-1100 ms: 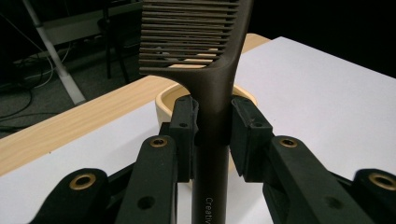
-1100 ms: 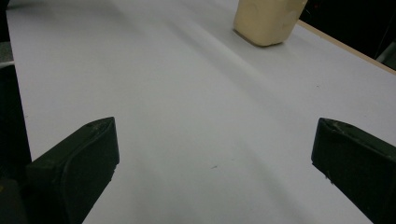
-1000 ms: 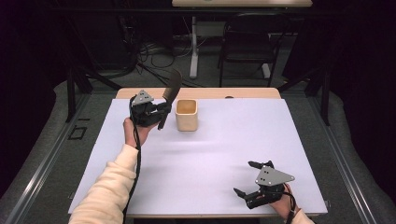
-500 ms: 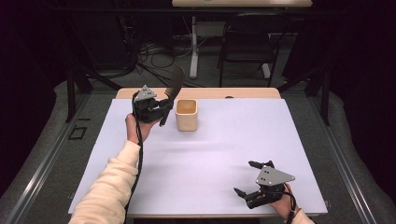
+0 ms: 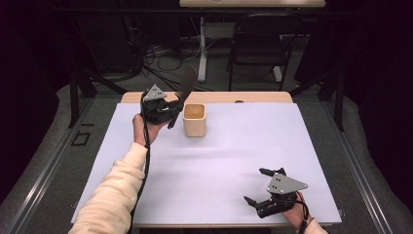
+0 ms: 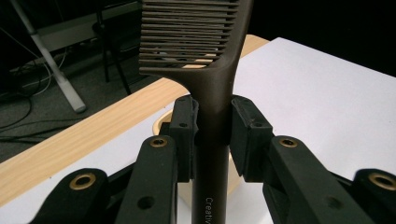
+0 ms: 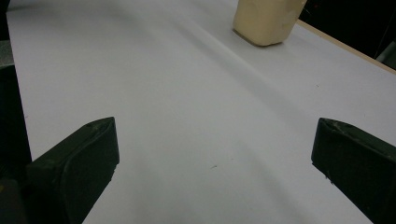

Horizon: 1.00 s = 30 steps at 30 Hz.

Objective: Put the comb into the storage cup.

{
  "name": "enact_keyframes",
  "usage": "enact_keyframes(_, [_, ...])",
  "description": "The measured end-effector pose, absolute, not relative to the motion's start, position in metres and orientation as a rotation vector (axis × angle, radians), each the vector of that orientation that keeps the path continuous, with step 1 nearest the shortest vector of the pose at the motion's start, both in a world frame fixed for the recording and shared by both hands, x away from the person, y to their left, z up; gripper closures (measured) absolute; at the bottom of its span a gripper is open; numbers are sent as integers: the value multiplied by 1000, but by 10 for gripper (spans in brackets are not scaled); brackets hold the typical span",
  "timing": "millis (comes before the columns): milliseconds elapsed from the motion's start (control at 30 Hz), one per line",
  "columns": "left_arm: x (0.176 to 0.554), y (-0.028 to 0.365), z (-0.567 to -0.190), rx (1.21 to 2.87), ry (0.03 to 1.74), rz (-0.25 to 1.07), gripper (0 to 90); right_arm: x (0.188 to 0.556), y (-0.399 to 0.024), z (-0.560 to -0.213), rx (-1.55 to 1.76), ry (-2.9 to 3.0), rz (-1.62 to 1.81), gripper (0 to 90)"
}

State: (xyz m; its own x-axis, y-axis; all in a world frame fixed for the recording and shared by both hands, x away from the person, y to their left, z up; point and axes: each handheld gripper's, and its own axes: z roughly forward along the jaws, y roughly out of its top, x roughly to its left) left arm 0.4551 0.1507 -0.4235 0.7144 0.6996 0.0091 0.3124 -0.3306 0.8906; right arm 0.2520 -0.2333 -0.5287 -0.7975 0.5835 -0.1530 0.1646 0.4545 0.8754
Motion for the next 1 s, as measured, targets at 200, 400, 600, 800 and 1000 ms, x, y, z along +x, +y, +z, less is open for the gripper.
enact_keyframes(200, [459,146,-421,1938,759,493,722,252,-233,-529,631,2269,1302,3])
enact_keyframes(400, [462,140,-420,1931,747,492,722,252,-234,-529,627,2273,1298,3])
enact_keyframes(600, [466,135,-419,1947,733,497,722,251,-234,-529,627,2272,1298,2])
enact_keyframes(800, [468,131,-417,1944,724,498,722,251,-234,-529,627,2272,1296,3])
enact_keyframes(1000, [471,129,-415,1936,727,501,722,251,-234,-529,628,2273,1296,3])
